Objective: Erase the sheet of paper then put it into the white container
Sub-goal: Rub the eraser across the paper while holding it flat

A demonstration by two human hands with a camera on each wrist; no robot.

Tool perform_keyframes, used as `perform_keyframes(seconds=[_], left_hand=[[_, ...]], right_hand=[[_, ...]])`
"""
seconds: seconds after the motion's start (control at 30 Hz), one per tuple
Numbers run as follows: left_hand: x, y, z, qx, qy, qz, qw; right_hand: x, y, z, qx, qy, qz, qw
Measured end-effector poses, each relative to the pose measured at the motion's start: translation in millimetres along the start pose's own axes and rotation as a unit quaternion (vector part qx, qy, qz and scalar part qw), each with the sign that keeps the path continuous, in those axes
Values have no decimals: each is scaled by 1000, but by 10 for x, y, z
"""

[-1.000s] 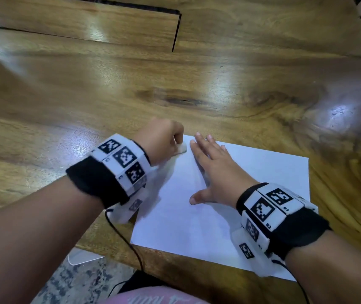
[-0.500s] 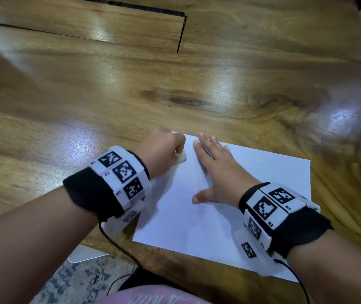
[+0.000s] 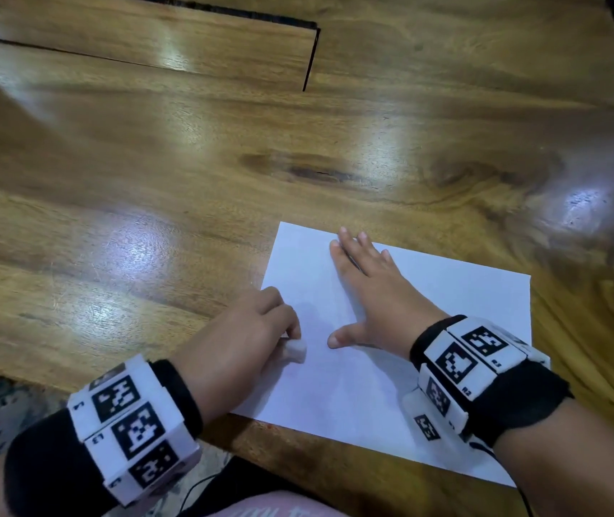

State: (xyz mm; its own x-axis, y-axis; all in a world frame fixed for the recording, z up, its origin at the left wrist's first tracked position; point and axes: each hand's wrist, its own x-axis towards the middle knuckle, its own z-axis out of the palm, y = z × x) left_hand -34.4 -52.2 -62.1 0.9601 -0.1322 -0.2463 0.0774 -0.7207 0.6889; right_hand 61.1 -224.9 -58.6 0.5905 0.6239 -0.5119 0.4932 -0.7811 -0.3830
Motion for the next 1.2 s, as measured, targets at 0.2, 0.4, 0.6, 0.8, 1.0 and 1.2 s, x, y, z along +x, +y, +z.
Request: perform_keyframes(seconds=[0.2, 0.4, 0.6, 0.8, 1.0, 1.2], left_hand=[[-172, 80, 90, -60, -52, 18, 997], [8, 64, 86, -37, -41, 9, 998], [168, 56, 89, -77, -24, -45, 996], [177, 31, 73, 24, 2, 41, 999], [468, 105, -248, 69, 106, 18, 992], [476, 48, -204, 128, 87, 22, 988]], right_hand=[[3, 0, 4, -5, -7, -1, 1000], [81, 8, -46, -21, -10, -4, 1000], [148, 17, -108, -31, -4, -10, 999], [-106, -52, 85, -80, -31, 34, 996], [-123, -50, 122, -68, -33, 52, 996], [-126, -66, 116, -68, -40, 55, 995]])
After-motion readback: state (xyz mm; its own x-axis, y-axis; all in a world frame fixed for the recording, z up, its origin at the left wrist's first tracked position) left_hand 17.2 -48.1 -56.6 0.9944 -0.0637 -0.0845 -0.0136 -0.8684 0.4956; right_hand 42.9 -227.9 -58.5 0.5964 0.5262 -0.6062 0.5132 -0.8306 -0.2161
